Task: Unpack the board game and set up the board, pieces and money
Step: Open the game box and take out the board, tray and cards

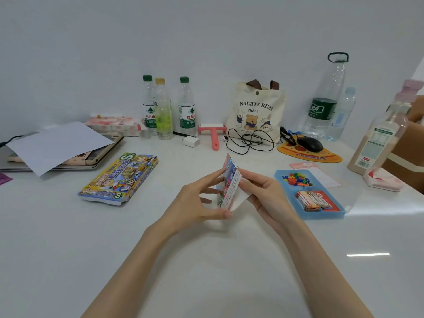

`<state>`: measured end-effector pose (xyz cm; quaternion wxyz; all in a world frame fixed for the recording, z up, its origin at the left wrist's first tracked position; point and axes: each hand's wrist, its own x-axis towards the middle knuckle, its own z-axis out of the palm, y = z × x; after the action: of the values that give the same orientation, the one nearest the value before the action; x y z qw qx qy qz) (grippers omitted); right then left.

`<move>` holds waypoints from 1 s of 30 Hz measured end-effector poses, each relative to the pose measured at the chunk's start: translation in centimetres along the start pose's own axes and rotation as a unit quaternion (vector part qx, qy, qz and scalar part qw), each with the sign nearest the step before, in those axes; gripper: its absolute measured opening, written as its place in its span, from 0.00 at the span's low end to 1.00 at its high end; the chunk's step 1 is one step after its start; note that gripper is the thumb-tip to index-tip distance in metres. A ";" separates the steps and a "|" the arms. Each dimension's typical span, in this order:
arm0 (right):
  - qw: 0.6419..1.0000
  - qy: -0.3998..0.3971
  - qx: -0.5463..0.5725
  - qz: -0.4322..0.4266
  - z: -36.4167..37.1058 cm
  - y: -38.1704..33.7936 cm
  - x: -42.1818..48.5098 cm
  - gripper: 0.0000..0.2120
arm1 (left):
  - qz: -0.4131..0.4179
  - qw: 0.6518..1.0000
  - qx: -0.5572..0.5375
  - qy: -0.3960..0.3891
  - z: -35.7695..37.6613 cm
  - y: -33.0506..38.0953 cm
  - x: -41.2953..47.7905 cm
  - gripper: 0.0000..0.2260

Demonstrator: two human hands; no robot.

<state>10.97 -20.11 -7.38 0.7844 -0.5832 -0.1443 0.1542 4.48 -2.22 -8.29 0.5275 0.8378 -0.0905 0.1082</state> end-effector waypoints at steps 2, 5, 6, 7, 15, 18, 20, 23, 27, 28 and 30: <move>1.000 0.000 0.005 -0.001 0.0 0.1 0.0 0.12 | 0.001 1.000 0.000 0.020 0.3 0.2 -0.1 0.34; 0.999 0.029 0.019 -0.003 0.0 0.2 0.1 0.10 | -0.012 0.999 -0.022 0.032 0.4 0.2 -0.1 0.23; 0.999 0.039 0.023 -0.003 -0.1 0.1 0.2 0.09 | -0.017 0.999 -0.023 0.036 0.5 0.2 -0.1 0.17; 0.998 0.048 0.027 -0.002 -0.1 0.1 0.2 0.09 | -0.021 0.998 -0.017 0.048 0.5 0.2 0.0 0.10; 0.990 0.101 -0.078 -0.058 -0.2 0.0 0.0 0.12 | -0.058 0.961 -0.127 0.237 -0.6 -0.5 1.0 0.14; 0.984 0.081 -0.130 -0.092 0.2 0.1 -0.1 0.23 | -0.071 0.955 -0.147 0.247 -1.1 -0.4 1.0 0.11; 0.976 0.100 -0.154 -0.115 0.3 0.4 -0.1 0.24 | -0.078 0.956 -0.150 0.239 -1.3 -0.4 1.0 0.10; 0.957 0.179 -0.179 -0.140 -0.3 0.6 0.0 0.20 | -0.083 0.951 -0.155 0.255 -1.9 -0.4 1.0 0.10; 0.912 0.269 -0.272 -0.147 -1.8 0.6 0.8 0.17 | -0.084 0.949 -0.131 0.274 -3.6 -0.9 0.7 0.11; 0.902 0.279 -0.294 -0.147 -2.0 0.7 1.0 0.17 | -0.088 0.953 -0.128 0.261 -3.9 -1.0 0.7 0.11; 0.877 0.297 -0.349 -0.143 -2.2 0.9 1.2 0.16 | -0.091 0.959 -0.127 0.236 -4.3 -1.1 0.6 0.11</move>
<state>12.89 -21.35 -8.80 0.5491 -0.8107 -0.0310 -0.2009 4.94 2.12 -7.22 0.6431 0.7197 0.0999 0.2417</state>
